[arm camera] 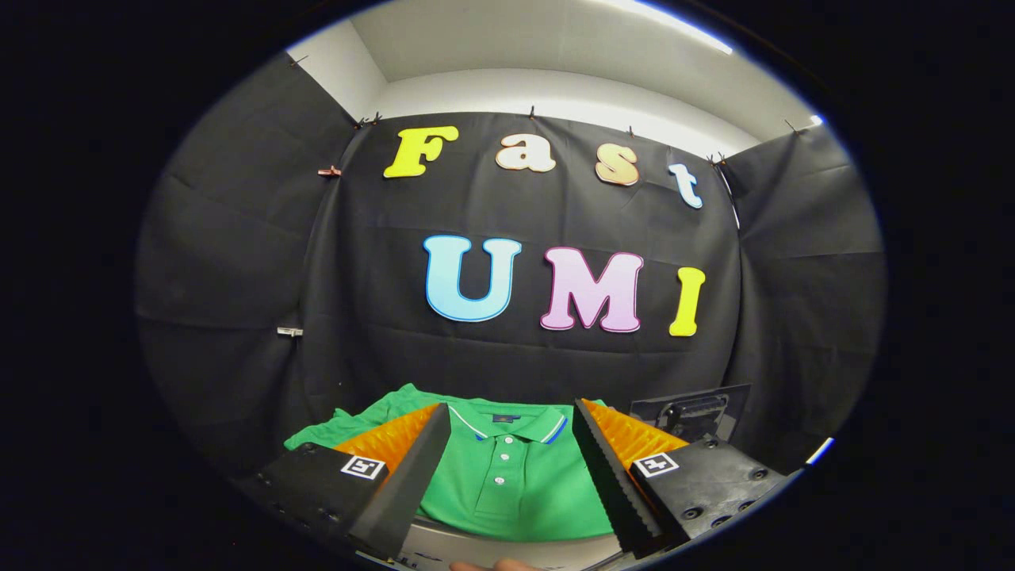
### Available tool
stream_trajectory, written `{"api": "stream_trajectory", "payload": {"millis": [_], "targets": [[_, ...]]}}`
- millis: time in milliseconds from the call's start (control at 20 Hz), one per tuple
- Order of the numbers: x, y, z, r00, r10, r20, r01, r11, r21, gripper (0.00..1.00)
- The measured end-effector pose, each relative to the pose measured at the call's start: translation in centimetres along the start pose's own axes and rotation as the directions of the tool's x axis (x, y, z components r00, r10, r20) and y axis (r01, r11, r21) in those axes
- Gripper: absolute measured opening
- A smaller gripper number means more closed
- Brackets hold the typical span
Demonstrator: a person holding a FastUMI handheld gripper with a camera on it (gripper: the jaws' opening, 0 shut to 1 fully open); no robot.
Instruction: Put the clothes into the washing machine and then close the washing machine lid.
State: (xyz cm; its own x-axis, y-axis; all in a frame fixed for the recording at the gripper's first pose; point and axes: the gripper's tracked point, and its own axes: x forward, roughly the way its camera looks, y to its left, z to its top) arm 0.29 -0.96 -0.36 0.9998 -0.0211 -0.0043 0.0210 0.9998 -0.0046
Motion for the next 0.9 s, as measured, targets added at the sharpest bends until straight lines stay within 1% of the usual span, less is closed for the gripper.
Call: {"api": "stream_trajectory", "payload": {"millis": [200,300,450,500,700,800,900], "targets": [[0.8,0.2,-0.5,1.0,0.012,-0.025,-0.012,1.0,-0.015,0.98],[1.5,0.2,-1.9,0.996,0.015,-0.093,-0.019,0.999,-0.041,0.98],[2.7,0.4,-3.5,0.975,0.034,-0.219,-0.039,0.999,-0.018,0.98],[3.4,0.1,-3.9,0.967,0.026,-0.255,-0.03,0.999,-0.013,0.98],[6.4,-0.9,-6.4,0.9,0.014,-0.435,-0.003,1.0,0.027,0.98],[7.8,-1.3,-8.0,0.86,-0.001,-0.51,0.011,1.0,0.018,0.98],[9.3,-1.1,-10.0,0.813,0.011,-0.583,-0.006,1.0,0.01,0.98]]}}
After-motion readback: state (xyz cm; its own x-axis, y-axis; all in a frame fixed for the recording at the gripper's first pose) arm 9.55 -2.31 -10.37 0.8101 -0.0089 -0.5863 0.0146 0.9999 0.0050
